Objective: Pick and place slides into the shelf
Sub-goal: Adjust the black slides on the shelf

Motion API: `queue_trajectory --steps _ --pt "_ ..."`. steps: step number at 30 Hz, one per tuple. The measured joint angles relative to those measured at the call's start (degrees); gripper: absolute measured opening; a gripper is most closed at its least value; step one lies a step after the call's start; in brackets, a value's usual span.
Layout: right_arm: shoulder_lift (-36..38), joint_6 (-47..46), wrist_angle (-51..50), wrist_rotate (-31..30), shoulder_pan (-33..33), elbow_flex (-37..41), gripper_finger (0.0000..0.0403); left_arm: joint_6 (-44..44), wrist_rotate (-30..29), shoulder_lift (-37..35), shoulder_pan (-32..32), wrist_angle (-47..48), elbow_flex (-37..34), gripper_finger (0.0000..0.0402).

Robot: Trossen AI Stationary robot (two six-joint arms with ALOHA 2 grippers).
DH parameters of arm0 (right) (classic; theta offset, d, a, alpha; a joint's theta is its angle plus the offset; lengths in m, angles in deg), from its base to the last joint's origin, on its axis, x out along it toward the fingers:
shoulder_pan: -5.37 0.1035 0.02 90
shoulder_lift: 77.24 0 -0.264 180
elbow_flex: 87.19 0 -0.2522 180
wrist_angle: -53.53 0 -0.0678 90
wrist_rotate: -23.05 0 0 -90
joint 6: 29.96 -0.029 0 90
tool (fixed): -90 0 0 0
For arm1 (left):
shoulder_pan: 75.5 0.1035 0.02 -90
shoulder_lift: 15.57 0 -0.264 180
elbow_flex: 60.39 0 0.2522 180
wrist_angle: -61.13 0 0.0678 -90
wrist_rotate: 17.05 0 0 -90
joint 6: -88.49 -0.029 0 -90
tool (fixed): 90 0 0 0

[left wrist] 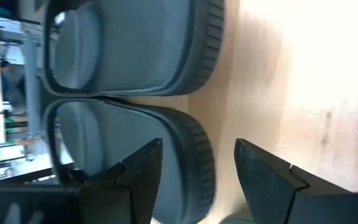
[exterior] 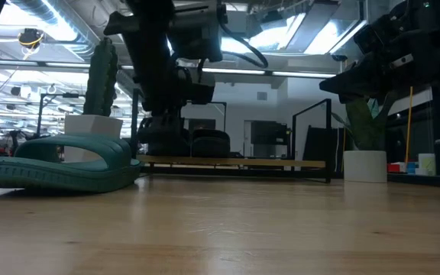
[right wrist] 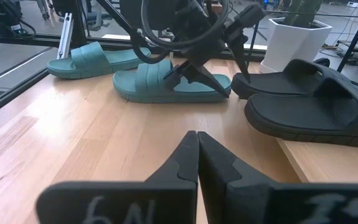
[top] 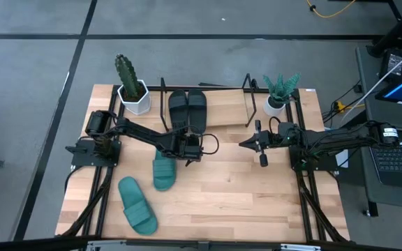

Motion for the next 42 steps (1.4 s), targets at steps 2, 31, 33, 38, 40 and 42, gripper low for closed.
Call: queue_trajectory --steps 2,31,33,38,40,42 --pt "0.00 0.00 0.00 0.00 0.00 0.00 0.0005 0.03 0.36 0.00 0.03 0.01 0.00 0.0192" --pt "0.00 -0.17 0.02 0.00 0.00 0.00 0.0005 3.34 0.55 0.04 2.46 -0.21 0.00 0.0192" --pt "0.00 -0.20 0.02 0.00 0.00 0.00 0.0005 3.49 0.56 0.04 2.44 -0.21 0.00 0.0187" --pt "0.00 -0.20 0.02 0.00 0.00 0.00 0.0005 3.61 0.78 0.07 2.38 -0.23 0.00 0.0157" --pt "0.00 -0.20 0.02 0.00 0.00 0.00 0.0005 3.74 0.83 0.07 2.35 -0.23 0.00 0.0139" --pt "0.00 -0.20 0.02 0.00 -0.01 0.00 0.0005 4.91 0.91 0.07 2.35 -0.23 0.00 0.0120"
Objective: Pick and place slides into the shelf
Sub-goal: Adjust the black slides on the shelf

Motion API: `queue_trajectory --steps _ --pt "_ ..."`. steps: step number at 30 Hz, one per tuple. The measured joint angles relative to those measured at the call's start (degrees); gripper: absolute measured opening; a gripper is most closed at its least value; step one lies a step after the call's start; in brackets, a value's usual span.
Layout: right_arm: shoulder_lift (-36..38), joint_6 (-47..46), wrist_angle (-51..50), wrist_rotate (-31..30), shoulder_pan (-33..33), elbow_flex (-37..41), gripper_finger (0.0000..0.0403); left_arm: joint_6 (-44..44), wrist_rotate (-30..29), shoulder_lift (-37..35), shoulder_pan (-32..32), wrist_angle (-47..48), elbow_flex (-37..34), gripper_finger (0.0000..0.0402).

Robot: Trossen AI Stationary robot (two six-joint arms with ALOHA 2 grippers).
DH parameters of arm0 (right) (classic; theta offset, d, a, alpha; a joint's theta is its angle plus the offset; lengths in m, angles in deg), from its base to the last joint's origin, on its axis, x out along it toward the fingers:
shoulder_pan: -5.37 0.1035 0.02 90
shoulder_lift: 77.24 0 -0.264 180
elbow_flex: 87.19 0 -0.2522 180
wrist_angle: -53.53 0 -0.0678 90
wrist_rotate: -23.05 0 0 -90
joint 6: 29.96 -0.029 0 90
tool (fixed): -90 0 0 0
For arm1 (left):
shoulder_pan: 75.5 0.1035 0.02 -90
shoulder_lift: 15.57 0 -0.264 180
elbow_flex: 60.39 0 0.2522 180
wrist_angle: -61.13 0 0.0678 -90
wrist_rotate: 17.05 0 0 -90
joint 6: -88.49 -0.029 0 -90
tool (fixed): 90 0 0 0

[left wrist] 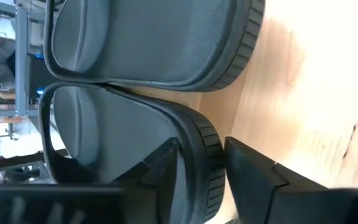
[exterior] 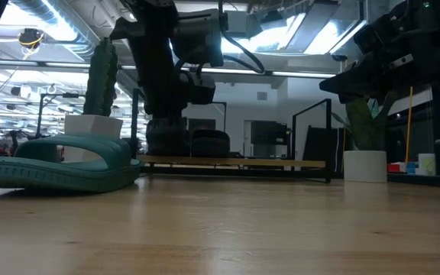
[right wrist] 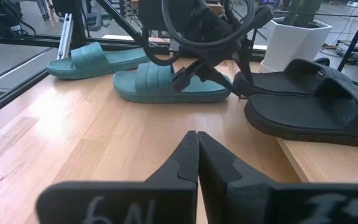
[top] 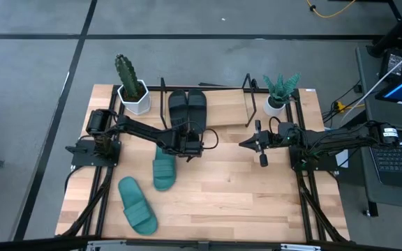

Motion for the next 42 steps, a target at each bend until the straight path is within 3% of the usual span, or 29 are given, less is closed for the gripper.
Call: queue_trajectory --steps 11,30,42 --pt "0.00 0.00 0.00 0.00 0.01 0.00 0.0005 1.85 2.77 0.00 0.07 0.02 0.00 0.0043" --pt "0.00 -0.01 0.00 -0.01 -0.02 0.00 0.0005 4.25 -1.48 0.02 0.00 3.47 0.00 0.0016" --pt "0.00 -0.02 0.00 0.00 -0.02 0.00 0.0005 4.82 0.45 0.02 0.03 4.31 0.00 0.0015"
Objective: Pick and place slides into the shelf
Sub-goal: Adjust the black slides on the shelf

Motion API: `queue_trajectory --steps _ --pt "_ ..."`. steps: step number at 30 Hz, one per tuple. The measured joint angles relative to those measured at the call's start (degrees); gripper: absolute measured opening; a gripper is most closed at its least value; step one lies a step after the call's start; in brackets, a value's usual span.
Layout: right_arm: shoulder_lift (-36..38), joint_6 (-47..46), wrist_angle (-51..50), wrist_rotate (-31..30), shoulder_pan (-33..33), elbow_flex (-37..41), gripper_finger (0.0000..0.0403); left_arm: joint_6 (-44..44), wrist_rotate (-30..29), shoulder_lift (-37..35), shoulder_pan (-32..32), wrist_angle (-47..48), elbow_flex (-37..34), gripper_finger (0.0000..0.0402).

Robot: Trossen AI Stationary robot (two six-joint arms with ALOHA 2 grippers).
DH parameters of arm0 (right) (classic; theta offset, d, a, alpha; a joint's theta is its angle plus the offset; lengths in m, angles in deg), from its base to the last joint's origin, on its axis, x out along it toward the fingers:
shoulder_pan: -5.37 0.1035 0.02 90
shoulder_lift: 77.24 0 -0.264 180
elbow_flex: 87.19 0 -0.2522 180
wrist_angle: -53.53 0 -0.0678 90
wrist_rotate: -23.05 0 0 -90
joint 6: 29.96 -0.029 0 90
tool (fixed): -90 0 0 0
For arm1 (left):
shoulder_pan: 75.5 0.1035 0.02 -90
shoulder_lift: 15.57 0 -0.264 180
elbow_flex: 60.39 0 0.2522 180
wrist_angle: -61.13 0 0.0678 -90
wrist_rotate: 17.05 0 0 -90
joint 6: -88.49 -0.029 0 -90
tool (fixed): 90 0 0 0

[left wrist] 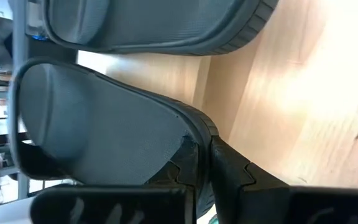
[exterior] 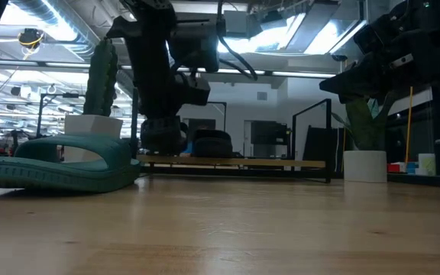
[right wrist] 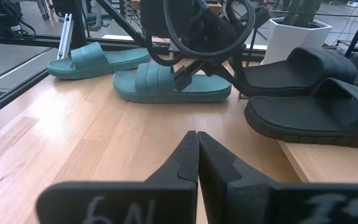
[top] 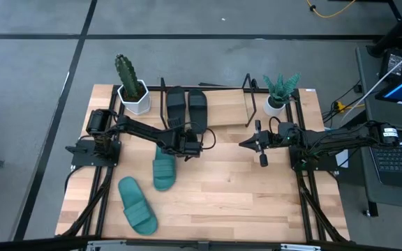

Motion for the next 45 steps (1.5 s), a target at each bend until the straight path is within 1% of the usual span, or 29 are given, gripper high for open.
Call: queue_trajectory --steps 3,17,40,42,45 --pt "0.00 0.00 0.01 0.00 0.00 0.00 0.0005 0.00 1.14 0.00 0.01 0.04 0.00 0.0015" --pt "0.00 0.00 0.01 0.00 0.01 -0.02 0.0005 2.80 1.16 0.00 0.01 1.81 0.00 0.0022" --pt "0.00 -0.20 0.07 0.00 0.00 -0.01 0.0010 2.55 0.55 0.00 0.01 1.52 0.00 0.0024" --pt "0.00 -0.20 0.07 0.00 0.00 -0.02 0.0010 2.56 0.55 0.00 0.01 1.53 0.00 0.0027" --pt "0.00 -0.21 0.07 0.00 0.02 -0.02 0.0011 2.56 0.54 0.00 0.01 1.53 0.00 0.0047"
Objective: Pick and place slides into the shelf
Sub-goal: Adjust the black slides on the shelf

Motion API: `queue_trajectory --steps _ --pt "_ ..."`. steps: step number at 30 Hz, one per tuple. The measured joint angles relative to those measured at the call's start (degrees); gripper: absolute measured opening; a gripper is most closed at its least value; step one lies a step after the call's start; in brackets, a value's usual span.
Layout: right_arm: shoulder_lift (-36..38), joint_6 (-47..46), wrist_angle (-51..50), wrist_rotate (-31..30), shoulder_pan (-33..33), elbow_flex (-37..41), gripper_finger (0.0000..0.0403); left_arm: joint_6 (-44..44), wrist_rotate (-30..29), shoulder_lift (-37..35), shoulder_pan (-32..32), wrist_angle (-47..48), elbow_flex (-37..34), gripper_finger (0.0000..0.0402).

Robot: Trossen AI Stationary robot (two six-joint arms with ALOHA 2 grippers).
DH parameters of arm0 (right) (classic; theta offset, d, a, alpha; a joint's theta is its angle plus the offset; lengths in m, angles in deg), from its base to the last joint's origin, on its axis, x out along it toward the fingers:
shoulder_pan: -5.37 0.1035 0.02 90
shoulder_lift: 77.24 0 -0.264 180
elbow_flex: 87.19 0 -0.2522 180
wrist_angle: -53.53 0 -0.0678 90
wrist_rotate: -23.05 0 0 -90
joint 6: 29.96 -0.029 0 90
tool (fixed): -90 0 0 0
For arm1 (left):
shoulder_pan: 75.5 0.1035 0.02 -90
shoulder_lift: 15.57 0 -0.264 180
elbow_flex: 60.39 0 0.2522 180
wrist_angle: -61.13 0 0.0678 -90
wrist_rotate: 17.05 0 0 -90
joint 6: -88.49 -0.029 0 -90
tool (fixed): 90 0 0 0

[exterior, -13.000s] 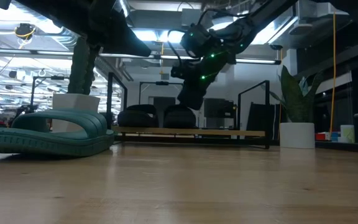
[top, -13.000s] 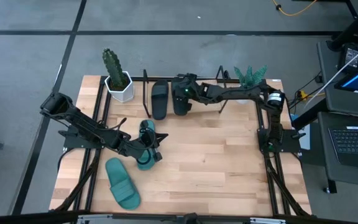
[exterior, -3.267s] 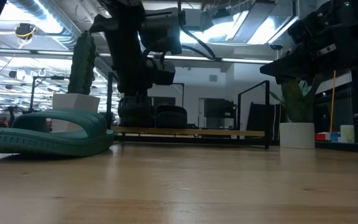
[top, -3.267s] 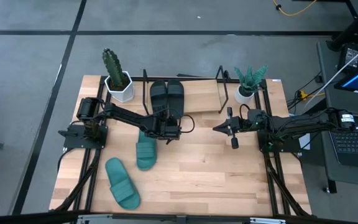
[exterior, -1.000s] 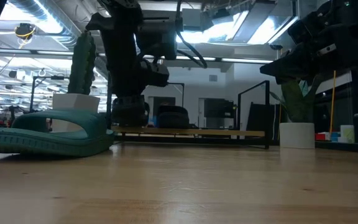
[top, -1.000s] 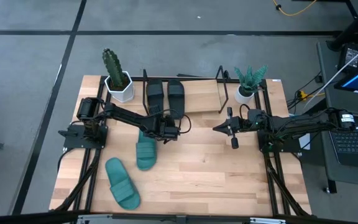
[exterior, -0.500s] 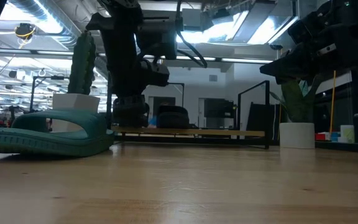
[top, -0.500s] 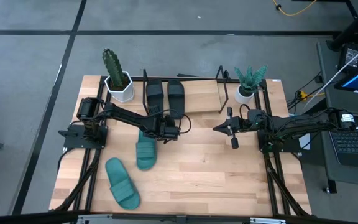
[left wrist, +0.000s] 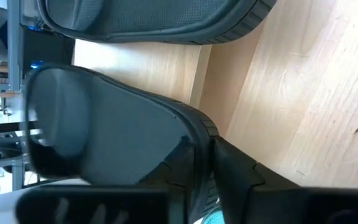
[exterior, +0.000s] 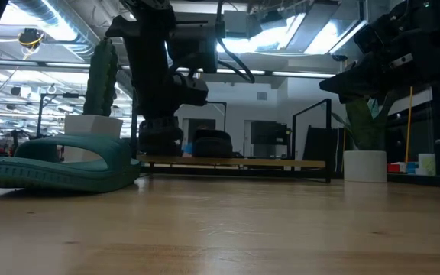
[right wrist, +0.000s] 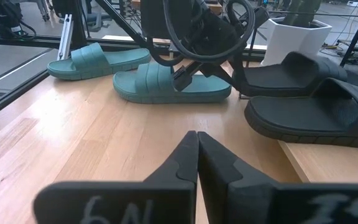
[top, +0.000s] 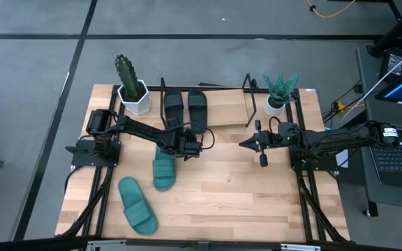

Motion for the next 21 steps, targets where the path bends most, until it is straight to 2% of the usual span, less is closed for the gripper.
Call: queue_trajectory --steps 5,10,21 --pt "0.02 0.00 0.02 0.02 0.00 0.00 0.0011 -0.04 -0.07 -0.04 -0.04 0.02 0.00 0.0094" --pt "0.01 0.00 0.01 0.02 0.00 0.00 0.0011 -0.22 -0.07 -0.06 -0.02 0.02 0.00 0.0123" --pt "0.01 0.00 0.00 0.04 0.00 0.00 0.0012 -0.26 -0.68 -0.09 -1.42 2.18 1.85 0.0129"
